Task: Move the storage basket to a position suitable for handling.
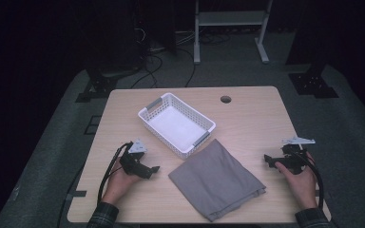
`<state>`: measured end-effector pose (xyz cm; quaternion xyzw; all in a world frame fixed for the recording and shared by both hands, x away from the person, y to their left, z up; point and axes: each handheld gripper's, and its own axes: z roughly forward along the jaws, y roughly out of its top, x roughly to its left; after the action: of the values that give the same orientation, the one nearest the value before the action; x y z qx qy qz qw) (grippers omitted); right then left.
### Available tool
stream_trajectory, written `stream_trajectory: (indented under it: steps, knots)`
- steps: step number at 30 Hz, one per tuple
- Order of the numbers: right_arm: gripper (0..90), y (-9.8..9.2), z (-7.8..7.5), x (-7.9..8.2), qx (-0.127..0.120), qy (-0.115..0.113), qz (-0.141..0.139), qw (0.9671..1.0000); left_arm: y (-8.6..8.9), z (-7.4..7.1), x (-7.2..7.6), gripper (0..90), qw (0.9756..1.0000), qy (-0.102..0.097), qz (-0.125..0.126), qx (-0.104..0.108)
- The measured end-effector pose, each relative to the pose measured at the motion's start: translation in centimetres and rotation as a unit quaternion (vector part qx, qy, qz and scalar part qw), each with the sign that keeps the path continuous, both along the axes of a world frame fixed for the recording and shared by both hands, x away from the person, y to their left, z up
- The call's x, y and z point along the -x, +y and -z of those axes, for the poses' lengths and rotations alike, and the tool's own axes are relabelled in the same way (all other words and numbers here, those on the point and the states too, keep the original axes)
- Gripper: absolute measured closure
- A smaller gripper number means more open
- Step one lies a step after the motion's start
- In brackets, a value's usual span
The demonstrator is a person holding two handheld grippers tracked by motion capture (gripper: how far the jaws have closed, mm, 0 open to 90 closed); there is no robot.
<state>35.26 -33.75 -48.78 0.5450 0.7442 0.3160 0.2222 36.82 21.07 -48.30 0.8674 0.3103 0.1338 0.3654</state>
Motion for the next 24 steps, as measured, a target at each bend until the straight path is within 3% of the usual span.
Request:
stream_trajectory:
  steps: [8,16,18,24]
  knots:
    - [0.4,0.0,0.0,0.0,0.000,0.000,-0.001,1.0000,0.1,-0.5,-0.2,0.0,0.9999,-0.006,-0.007,0.006]
    - [0.4,0.1,0.0,0.0,0.000,-0.001,-0.001,1.0000,-0.3,-2.2,-0.6,0.0,0.9996,-0.012,-0.005,0.026]
    - [0.4,0.1,0.0,0.0,0.000,-0.001,0.000,1.0000,-0.3,-2.6,-0.8,0.0,0.9998,-0.011,-0.004,0.018]
    - [0.4,0.1,0.0,0.0,0.000,-0.001,-0.001,1.0000,-0.3,-4.0,-1.7,0.0,0.9995,-0.022,-0.008,0.022]
